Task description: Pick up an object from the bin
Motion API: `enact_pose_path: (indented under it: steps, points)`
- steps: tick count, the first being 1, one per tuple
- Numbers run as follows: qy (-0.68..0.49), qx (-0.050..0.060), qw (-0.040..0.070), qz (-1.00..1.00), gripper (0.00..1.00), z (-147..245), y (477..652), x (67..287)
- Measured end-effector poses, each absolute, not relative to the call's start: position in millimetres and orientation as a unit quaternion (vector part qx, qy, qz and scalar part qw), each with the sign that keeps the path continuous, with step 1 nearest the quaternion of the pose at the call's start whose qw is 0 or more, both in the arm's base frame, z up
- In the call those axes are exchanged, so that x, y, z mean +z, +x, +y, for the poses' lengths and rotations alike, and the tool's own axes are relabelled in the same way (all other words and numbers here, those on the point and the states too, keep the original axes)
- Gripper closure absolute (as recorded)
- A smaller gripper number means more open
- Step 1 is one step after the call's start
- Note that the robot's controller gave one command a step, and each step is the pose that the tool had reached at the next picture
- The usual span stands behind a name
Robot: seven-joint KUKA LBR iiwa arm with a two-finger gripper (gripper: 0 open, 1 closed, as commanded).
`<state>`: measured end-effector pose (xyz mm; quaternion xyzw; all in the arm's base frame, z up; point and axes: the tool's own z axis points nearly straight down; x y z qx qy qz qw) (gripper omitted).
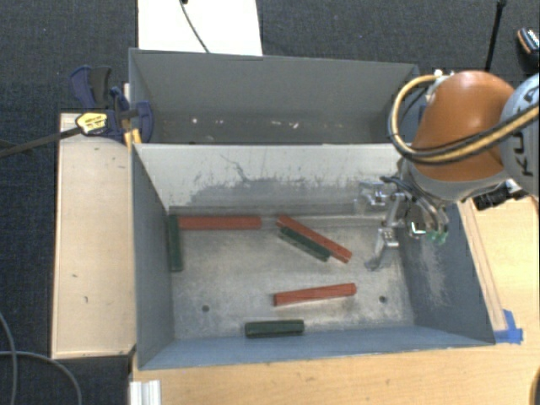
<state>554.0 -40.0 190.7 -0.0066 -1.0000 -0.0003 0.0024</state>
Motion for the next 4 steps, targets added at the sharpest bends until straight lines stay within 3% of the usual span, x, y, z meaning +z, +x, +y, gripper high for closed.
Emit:
enact_pose_path:
  steps: [1,2,3,4]
  points:
    - [-0.041,-0.001,0.002,-0.999,0.00,-11,583.7,66]
    - [-0.023,-0.001,-0.004,-1.000,0.00,12,586.2,103]
    - [-0.081,0.000,0.001,-0.997,0.00,3,574.7,100]
    - [-0.110,0.000,0.002,-0.994,0.00,5,572.5,69]
